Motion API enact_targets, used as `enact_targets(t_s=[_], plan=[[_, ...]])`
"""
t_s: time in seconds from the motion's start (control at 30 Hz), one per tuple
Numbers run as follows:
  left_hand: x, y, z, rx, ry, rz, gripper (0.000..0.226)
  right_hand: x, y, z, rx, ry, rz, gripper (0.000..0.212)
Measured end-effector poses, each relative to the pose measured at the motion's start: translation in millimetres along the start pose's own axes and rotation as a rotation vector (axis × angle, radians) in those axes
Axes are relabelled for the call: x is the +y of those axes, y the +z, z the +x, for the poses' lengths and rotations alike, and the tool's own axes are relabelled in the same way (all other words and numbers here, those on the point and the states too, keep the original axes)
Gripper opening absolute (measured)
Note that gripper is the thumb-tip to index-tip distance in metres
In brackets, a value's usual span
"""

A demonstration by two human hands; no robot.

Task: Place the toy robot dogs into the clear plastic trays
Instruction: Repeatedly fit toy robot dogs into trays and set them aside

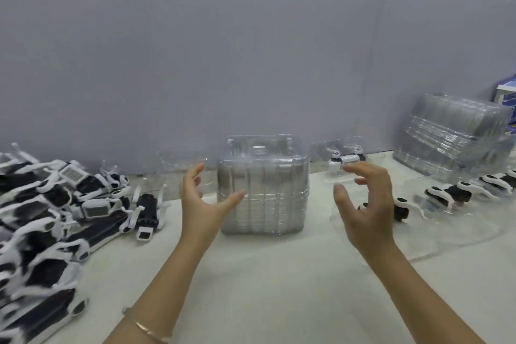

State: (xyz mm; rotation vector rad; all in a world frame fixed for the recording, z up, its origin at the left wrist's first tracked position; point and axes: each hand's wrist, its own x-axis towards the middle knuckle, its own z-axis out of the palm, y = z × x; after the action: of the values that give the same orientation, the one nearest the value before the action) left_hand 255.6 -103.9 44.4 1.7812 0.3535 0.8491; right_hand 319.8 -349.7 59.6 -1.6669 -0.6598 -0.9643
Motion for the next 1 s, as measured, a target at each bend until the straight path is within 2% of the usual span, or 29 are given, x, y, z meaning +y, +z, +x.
enact_targets(t_s=[0.07, 0.1, 0.13, 0.3, 0.37, 0.47, 0.6, 0.73, 0.83, 0.93, 1.0], plan=[[-11, 7, 3, -0.157, -0.088, 0.039, 0.119, -17, 28, 11, -0.174, 0.037, 0.0, 0.031], [-15, 11, 3, -0.21, -0.112, 0.024, 0.13, -24, 41, 16, -0.268, 0.038, -0.031, 0.034], [-18, 16, 3, -0.236, -0.129, -0.009, 0.134, -27, 52, 22, -0.349, 0.014, -0.095, 0.037], [-33, 30, 6, -0.161, -0.203, -0.15, 0.123, -19, 87, 39, -0.647, -0.105, -0.625, 0.056], [-34, 30, 4, -0.169, -0.226, -0.17, 0.125, -12, 92, 45, -0.615, -0.18, -0.65, 0.065], [-37, 31, 4, -0.183, -0.231, -0.166, 0.122, -7, 101, 57, -0.582, -0.393, -0.627, 0.07], [-41, 33, 3, -0.192, -0.216, -0.175, 0.115, -10, 116, 63, -0.677, -0.481, -0.676, 0.059], [-41, 35, 3, -0.177, -0.223, -0.186, 0.112, -5, 120, 63, -0.605, -0.507, -0.527, 0.054], [-39, 34, 3, -0.166, -0.227, -0.185, 0.112, -5, 120, 69, -0.599, -0.515, -0.501, 0.053], [-39, 35, 2, -0.172, -0.217, -0.161, 0.112, -10, 120, 78, -0.57, -0.415, -0.518, 0.064], [-39, 35, 2, -0.179, -0.205, -0.146, 0.112, -19, 116, 96, -0.476, -0.334, -0.488, 0.068]])
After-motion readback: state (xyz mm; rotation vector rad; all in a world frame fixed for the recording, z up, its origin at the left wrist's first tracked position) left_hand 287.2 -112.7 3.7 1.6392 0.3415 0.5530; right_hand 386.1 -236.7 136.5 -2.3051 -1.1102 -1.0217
